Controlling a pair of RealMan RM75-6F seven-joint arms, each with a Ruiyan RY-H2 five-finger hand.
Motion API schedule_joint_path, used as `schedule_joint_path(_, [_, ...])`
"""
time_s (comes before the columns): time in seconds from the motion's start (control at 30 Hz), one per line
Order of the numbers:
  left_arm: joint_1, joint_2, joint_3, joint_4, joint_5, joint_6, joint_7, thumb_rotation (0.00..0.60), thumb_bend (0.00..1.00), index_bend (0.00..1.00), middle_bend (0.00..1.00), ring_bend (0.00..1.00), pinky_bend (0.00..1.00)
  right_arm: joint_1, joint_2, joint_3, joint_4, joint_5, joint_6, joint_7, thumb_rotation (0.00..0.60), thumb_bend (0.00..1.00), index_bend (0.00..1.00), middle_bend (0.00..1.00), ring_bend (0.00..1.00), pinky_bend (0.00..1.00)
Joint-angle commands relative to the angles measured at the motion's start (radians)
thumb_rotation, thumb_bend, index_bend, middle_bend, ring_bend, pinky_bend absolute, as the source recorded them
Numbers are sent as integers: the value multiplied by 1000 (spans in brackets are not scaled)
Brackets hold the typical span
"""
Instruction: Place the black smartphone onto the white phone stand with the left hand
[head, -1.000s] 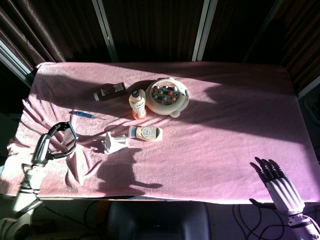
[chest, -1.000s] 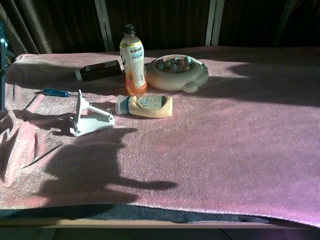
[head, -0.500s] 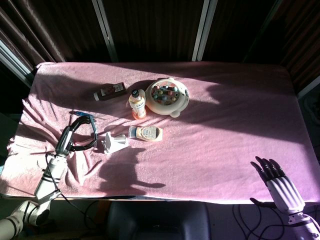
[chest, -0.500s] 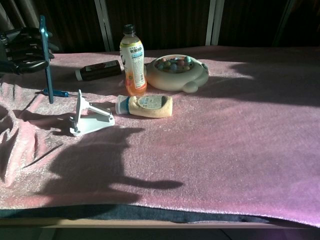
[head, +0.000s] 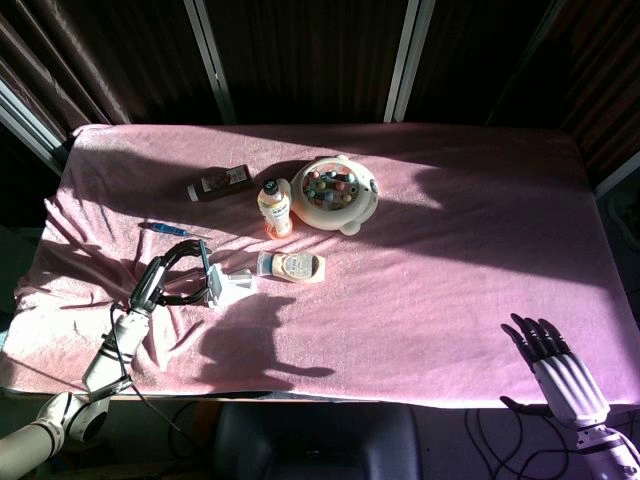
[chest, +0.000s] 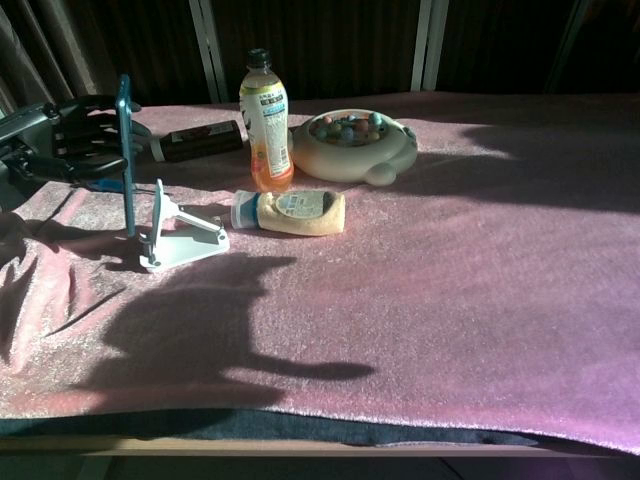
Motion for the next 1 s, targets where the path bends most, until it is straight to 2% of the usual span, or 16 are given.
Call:
schedule_joint_path(0.03, [-3,-24,7,32,-16,2,-22,600,360,720,987,666,196,1,1,-1,0,0,-1,3,600,239,0,0,0,0])
schedule_joint_path(0.6, [-18,-137,32,165,-44,27,-96,600,360,744,989,661,196,4,10,-2,-1,-1,-4,25,600,238,0,0,0,0])
schedule_joint_path(1.0, [-29,-185,52,251,-50,20,-160,600,360,750,991,656,193,2,12,-1,3,2,0,32,600,238,0,0,0,0])
